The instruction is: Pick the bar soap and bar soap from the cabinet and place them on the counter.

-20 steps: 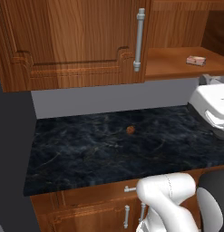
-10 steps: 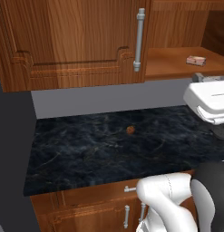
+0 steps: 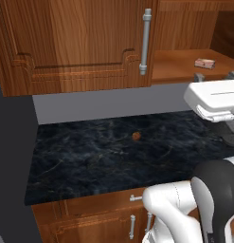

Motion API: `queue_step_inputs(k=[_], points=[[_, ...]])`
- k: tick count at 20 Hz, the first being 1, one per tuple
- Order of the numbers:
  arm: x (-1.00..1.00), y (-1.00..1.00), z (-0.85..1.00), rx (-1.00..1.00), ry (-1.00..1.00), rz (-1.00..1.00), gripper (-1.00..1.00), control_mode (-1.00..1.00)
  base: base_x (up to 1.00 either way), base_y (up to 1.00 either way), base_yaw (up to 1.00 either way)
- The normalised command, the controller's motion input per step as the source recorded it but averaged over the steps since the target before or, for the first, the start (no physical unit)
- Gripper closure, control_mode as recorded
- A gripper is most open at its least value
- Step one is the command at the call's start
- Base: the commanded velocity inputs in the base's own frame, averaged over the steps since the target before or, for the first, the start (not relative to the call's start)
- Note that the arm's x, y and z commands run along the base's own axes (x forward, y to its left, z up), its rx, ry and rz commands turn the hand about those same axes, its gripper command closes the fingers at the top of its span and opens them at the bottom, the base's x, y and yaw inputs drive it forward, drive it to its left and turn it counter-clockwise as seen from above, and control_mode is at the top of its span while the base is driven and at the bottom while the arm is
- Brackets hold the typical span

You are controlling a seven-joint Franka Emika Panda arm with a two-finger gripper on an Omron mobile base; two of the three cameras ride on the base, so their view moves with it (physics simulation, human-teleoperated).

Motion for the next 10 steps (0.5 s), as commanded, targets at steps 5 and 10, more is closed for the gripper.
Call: queue_step_inputs(k=[5, 10], points=[[0.32, 0.0, -0.07, 0.0, 0.0, 0.0, -1.0, -1.0, 0.0, 0.0, 0.0], [0.33, 0.03, -0.12, 0.0, 0.0, 0.0, -1.0, -1.0, 0.0, 0.0, 0.0]])
